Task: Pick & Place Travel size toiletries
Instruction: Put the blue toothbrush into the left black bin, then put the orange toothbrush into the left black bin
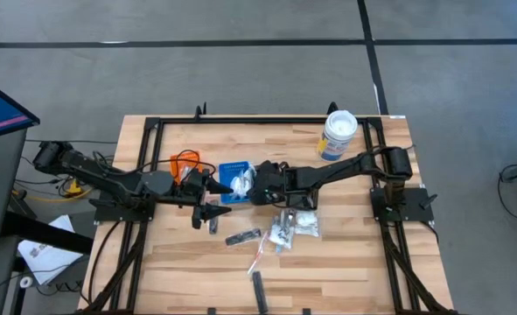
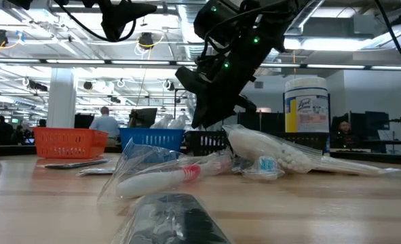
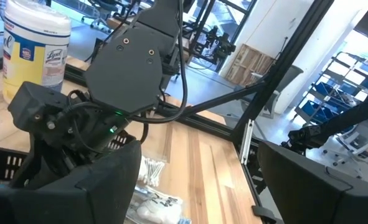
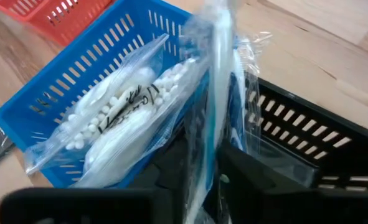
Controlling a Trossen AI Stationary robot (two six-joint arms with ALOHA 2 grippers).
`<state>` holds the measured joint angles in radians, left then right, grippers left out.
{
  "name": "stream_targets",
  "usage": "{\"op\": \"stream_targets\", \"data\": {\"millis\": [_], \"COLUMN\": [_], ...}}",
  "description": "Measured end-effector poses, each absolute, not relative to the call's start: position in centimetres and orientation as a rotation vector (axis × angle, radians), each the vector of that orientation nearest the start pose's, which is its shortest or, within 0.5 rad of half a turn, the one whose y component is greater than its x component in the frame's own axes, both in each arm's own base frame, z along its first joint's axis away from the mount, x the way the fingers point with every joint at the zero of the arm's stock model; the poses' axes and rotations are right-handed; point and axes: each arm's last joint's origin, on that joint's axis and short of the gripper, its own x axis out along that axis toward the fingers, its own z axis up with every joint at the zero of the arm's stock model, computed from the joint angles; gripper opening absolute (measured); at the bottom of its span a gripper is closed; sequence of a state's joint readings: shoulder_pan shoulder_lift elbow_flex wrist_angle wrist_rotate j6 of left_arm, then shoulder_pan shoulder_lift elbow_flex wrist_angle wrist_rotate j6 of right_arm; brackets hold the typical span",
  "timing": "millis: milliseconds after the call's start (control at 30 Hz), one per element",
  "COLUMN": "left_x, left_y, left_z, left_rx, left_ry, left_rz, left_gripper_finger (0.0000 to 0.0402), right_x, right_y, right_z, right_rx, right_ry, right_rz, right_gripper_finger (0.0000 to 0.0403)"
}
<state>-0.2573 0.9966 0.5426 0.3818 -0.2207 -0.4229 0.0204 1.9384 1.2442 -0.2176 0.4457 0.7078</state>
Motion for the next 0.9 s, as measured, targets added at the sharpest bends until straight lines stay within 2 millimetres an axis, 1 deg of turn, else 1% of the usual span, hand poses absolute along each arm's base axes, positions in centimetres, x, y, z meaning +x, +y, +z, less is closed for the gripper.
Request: {"op": "stream_targets", "data": {"millis": [133, 200, 333, 433, 567, 633, 700, 800, 900], "left_x": [21.3, 21.3, 21.3, 21.3, 21.3, 21.3, 21.3, 21.3, 21.3], "left_y": [-5.0, -5.0, -5.0, -5.0, -5.0, -5.0, -5.0, -5.0, -5.1], "left_z": [26.5, 26.5, 26.5, 26.5, 26.5, 26.5, 26.5, 26.5, 26.5], "left_rx": [-0.406, -0.405, -0.405, -0.405, -0.405, -0.405, -0.405, -0.406, -0.405], "left_ry": [0.077, 0.077, 0.077, 0.077, 0.078, 0.078, 0.078, 0.078, 0.079], "left_rz": [-0.022, -0.021, -0.021, -0.021, -0.022, -0.021, -0.021, -0.022, -0.027], "left_gripper_finger": [0.0314, 0.0314, 0.0314, 0.0314, 0.0314, 0.0314, 0.0314, 0.0314, 0.0314], "right_x": [39.9, 39.8, 39.4, 38.8, 37.7, 37.2, 37.1, 37.3, 37.8], "right_y": [-0.5, -0.5, -0.3, 0.7, 3.0, 4.3, 5.6, 7.9, 10.5], "right_z": [16.6, 17.1, 19.0, 20.9, 23.8, 24.8, 25.4, 25.4, 24.4], "right_rx": [0.412, 0.395, 0.356, 0.285, 0.204, 0.162, 0.13, 0.097, 0.07], "right_ry": [0.712, 0.708, 0.67, 0.632, 0.528, 0.489, 0.461, 0.46, 0.501], "right_rz": [-0.674, -0.664, -0.647, -0.635, -0.655, -0.654, -0.611, -0.452, -0.197], "right_gripper_finger": [0.0135, 0.0164, 0.0206, 0.0225, 0.0234, 0.0233, 0.023, 0.0224, 0.0215]}}
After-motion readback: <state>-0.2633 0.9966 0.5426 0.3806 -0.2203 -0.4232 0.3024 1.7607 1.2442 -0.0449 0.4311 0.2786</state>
